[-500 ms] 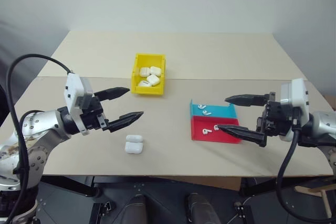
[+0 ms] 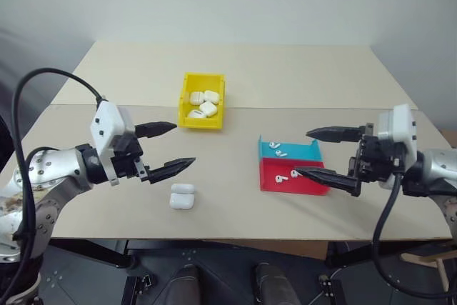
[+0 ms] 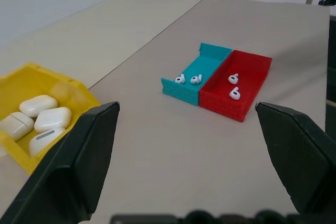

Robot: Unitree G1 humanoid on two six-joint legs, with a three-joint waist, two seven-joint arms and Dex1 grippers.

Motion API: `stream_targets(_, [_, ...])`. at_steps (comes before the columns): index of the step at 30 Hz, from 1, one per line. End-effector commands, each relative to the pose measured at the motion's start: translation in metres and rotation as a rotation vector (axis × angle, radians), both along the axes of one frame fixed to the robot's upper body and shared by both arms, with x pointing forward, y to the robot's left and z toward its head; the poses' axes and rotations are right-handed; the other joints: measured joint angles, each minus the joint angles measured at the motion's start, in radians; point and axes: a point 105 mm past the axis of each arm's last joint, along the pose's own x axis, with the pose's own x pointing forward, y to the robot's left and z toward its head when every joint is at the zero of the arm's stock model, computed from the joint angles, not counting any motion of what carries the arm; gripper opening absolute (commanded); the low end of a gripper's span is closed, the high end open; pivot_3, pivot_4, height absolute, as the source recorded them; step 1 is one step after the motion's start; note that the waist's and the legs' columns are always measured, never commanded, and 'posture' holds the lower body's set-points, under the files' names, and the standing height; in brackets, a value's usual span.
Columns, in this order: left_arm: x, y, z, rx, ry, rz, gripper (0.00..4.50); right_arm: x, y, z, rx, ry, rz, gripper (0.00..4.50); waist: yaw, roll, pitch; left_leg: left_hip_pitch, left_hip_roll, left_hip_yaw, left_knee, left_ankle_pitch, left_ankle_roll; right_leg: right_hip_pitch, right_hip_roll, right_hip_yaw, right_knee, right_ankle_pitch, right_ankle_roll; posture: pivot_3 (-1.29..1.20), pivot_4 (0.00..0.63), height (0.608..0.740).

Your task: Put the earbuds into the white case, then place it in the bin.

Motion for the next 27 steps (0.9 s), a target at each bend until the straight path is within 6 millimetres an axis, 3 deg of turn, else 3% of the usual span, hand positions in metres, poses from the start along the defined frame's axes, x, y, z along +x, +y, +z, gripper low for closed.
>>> stream_targets(1, [0.006,-0.001,0.007,0.063,-0.090,0.148,4.50,-0.001,0.003,0.009,0.012,-0.049,-0.003,4.46,0.001,0.000,0.000,0.000,0.000,0.000,0.000,0.000,0.000,0.000,0.000,0.000,0.000,0.000,0.000,0.00,0.150,0.740])
stream_targets(2, [0.007,-0.001,0.006,0.070,-0.087,0.170,4.50,-0.001,0.003,0.008,0.012,-0.047,-0.003,4.46,0.001,0.000,0.000,0.000,0.000,0.000,0.000,0.000,0.000,0.000,0.000,0.000,0.000,0.000,0.000,0.00,0.150,0.740])
stream_targets(6, [0.012,0.006,-0.018,0.204,0.214,0.252,4.50,-0.007,0.004,0.005,-0.003,-0.040,-0.002,4.46,0.005,-0.001,0.001,-0.001,0.000,-0.001,-0.001,0.000,0.000,0.000,0.000,-0.001,0.000,0.000,0.000,0.00,0.150,0.740])
stream_targets(11, [0.001,0.011,-0.037,0.455,0.568,0.275,4.50,-0.010,0.004,0.005,0.007,-0.031,-0.010,4.46,0.002,-0.002,0.001,0.000,-0.001,-0.001,0.000,0.000,0.000,0.000,0.000,-0.001,0.000,0.000,0.001,0.00,0.150,0.740])
stream_targets(19, [-0.004,0.009,-0.049,0.606,0.687,0.268,4.50,-0.015,0.004,0.003,0.014,-0.025,-0.016,4.46,-0.003,-0.002,0.001,0.000,0.000,-0.002,-0.002,0.000,0.000,-0.001,0.001,-0.001,0.001,-0.001,0.001,0.00,0.150,0.740])
stream_targets(27, [-0.008,-0.013,-0.045,0.480,0.575,0.206,4.50,-0.015,0.005,0.003,0.018,-0.026,-0.018,4.46,0.002,-0.003,0.002,-0.001,-0.001,-0.001,-0.001,0.000,0.000,-0.001,0.000,0.000,0.001,-0.001,0.001,0.00,0.150,0.740])
